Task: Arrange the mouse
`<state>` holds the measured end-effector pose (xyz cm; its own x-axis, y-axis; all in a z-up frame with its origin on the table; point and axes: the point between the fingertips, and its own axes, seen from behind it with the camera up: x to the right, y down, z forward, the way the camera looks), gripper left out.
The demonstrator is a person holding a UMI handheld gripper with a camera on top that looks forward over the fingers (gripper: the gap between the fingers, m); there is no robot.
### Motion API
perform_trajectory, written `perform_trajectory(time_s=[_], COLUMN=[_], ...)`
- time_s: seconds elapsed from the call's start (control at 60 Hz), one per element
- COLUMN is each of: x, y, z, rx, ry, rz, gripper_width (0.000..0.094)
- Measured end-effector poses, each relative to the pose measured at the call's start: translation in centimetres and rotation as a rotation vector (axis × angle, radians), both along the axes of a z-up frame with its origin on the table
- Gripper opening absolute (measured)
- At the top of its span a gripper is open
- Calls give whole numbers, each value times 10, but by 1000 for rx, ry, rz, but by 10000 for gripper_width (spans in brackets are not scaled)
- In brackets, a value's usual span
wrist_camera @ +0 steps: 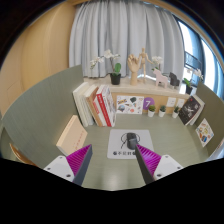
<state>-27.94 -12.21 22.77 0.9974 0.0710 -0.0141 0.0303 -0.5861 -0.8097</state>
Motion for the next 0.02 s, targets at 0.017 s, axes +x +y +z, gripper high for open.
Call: perform_trajectory(time_s=[0.017], x=[0], y=[-2], z=[0], rx=[-1], ry=[1], rz=[1], gripper_width=[864])
